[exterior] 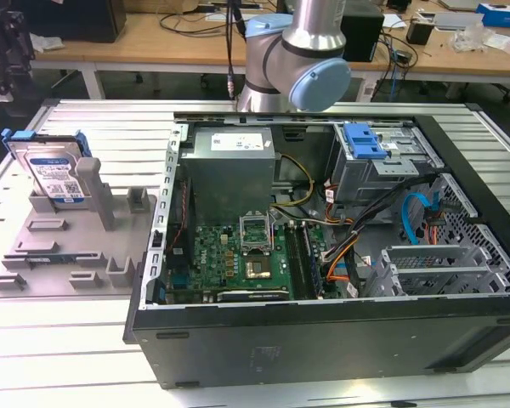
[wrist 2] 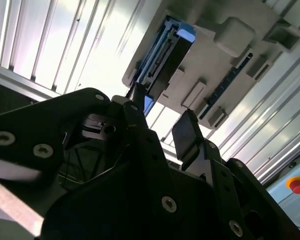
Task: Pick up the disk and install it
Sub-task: 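Pick up the disk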
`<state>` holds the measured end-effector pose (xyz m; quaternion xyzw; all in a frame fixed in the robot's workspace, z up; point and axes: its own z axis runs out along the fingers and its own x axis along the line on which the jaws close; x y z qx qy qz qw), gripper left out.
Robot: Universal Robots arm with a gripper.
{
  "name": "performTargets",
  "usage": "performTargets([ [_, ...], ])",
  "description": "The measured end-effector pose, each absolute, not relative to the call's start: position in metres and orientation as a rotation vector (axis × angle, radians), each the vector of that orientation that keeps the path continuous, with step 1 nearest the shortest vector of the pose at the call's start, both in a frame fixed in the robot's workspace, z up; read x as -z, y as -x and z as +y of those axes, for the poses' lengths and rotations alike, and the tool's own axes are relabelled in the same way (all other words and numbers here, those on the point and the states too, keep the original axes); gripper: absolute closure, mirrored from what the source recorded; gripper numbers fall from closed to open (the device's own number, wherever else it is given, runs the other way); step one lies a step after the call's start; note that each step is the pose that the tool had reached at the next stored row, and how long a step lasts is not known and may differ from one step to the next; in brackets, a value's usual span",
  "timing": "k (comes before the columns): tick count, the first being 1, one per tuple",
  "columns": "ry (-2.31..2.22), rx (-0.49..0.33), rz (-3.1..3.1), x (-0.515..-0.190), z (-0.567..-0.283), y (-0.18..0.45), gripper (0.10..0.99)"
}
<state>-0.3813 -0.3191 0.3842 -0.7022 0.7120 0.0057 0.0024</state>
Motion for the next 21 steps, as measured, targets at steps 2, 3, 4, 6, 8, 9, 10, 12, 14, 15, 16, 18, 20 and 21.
performTargets([
  [2,2.202,-0.018,2.233,-0.384,-0.318,0.386,0.588],
  [3,2.202,-0.017,2.233,-0.383,-0.318,0.389,0.588],
  [4,2.202,-0.017,2.233,-0.383,-0.316,0.391,0.588],
  [6,2.202,-0.017,2.233,-0.382,-0.314,0.392,0.588],
  [8,2.203,-0.017,2.233,-0.382,-0.314,0.393,0.588],
  [9,2.203,-0.017,2.233,-0.381,-0.314,0.393,0.588],
  [10,2.203,-0.017,2.233,-0.381,-0.314,0.393,0.588],
  [12,2.203,-0.017,2.232,-0.379,-0.314,0.393,0.588],
  [14,2.204,-0.017,2.231,-0.378,-0.314,0.394,0.588],
  [15,2.205,-0.017,2.231,-0.377,-0.314,0.394,0.588],
  [16,2.205,-0.017,2.230,-0.377,-0.314,0.394,0.588],
  [18,2.206,-0.017,2.229,-0.375,-0.313,0.395,0.588],
  [20,2.208,-0.017,2.228,-0.373,-0.312,0.396,0.588],
  [21,2.208,-0.017,2.227,-0.372,-0.312,0.396,0.588],
])
